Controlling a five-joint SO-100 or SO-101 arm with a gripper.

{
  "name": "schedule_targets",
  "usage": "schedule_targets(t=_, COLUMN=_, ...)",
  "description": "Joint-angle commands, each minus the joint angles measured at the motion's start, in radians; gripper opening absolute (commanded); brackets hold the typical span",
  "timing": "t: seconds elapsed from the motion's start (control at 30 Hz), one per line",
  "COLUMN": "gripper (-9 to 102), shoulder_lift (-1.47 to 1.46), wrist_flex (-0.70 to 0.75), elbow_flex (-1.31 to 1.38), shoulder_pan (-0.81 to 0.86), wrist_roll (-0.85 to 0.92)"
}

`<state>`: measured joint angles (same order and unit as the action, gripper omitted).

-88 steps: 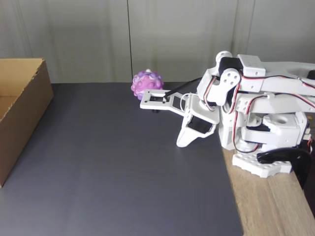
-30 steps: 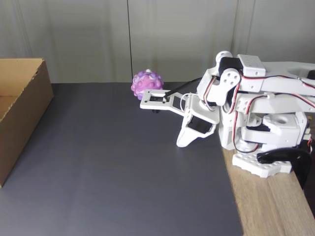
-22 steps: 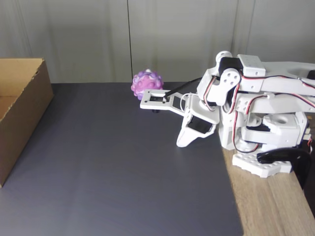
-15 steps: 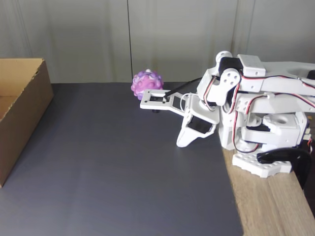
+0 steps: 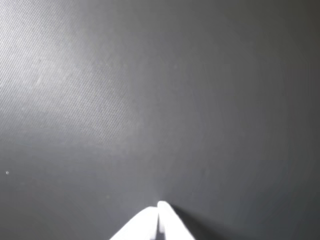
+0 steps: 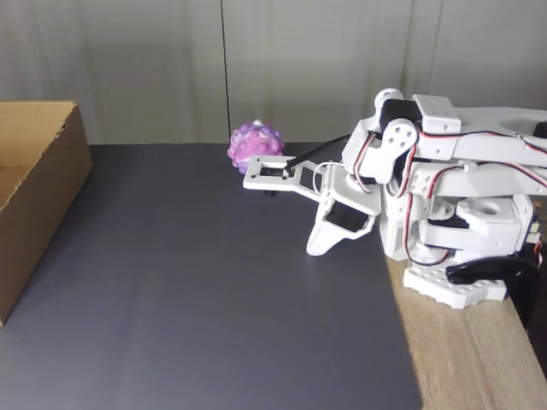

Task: Grasp a ball and put it in the box.

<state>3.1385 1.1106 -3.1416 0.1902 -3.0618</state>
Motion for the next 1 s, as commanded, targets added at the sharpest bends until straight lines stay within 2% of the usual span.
schedule_targets(t=0.0, gripper=0, shoulder_lift=-0.008, wrist_flex=0.018, elbow_flex=-0.006, shoulder_pan=-0.008, wrist_roll=0.002)
schedule_targets(t=0.33, gripper=0, shoulder_lift=-0.008, wrist_flex=0.017, elbow_flex=-0.006, shoulder_pan=0.109, wrist_roll=-0.012)
schedule_targets(t=0.57, gripper=0, shoulder_lift=-0.008, wrist_flex=0.014, elbow_flex=-0.006, shoulder_pan=0.114, wrist_roll=-0.043)
schedule_targets(t=0.77, gripper=0, shoulder_lift=-0.009, wrist_flex=-0.017, elbow_flex=0.008, shoulder_pan=0.109, wrist_roll=-0.038)
schedule_targets(t=0.97, gripper=0, shoulder_lift=-0.009, wrist_flex=-0.106, elbow_flex=0.066, shoulder_pan=0.110, wrist_roll=-0.057)
